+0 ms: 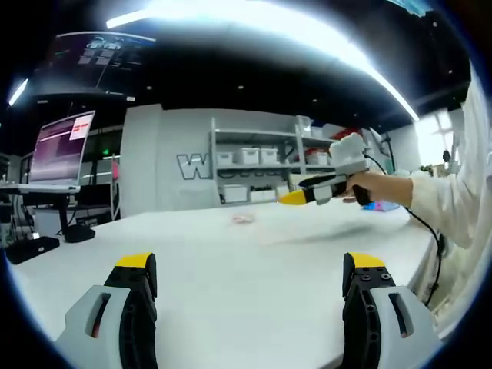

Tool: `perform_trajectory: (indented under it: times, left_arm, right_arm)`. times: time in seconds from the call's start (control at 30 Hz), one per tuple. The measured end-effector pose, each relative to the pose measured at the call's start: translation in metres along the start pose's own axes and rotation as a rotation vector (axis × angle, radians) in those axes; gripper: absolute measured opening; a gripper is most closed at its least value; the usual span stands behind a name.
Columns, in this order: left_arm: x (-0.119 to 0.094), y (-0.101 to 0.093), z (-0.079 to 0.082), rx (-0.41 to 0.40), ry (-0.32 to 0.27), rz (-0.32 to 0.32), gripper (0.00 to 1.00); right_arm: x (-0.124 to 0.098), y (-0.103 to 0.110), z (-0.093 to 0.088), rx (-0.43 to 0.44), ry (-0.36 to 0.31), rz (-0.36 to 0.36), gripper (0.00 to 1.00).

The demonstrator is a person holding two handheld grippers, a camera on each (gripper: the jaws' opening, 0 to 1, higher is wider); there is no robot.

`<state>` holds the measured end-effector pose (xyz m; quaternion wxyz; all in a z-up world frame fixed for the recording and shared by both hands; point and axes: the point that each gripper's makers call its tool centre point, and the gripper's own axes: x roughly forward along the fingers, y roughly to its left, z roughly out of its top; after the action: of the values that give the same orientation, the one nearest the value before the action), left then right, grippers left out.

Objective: Open the resealable bag by pulling the two sides of the seal apart until the entire bag opening is separated and visibly accessible.

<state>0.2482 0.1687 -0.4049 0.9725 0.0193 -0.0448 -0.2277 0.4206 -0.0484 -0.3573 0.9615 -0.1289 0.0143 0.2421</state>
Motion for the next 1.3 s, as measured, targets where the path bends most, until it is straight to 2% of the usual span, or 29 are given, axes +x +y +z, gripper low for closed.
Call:
perform_trajectory:
  times: [0.37,0.5,1.03,1.2,1.3]
  left_arm:
    - [0.002,-0.001,0.000,0.000,-0.003,-0.006,1.00]
    - [0.002,0.001,0.002,0.001,-0.007,0.000,1.00]
    - [0.001,0.000,-0.001,-0.002,-0.002,-0.001,1.00]
    - [0.001,0.002,-0.002,-0.004,-0.002,0.004,1.00]
    - [0.002,0.002,-0.002,-0.002,-0.002,0.004,1.00]
  right_arm:
    - [-0.025,0.006,0.003,0.003,-0.028,-0.015,0.94]
    - [-0.039,0.008,0.002,0.037,-0.056,-0.034,0.94]
    - [-0.060,0.014,-0.008,0.026,-0.040,-0.062,0.93]
    - [-0.072,0.019,-0.011,0.054,-0.043,-0.074,0.93]
    - [-0.078,0.020,-0.013,0.036,-0.041,-0.096,0.93]
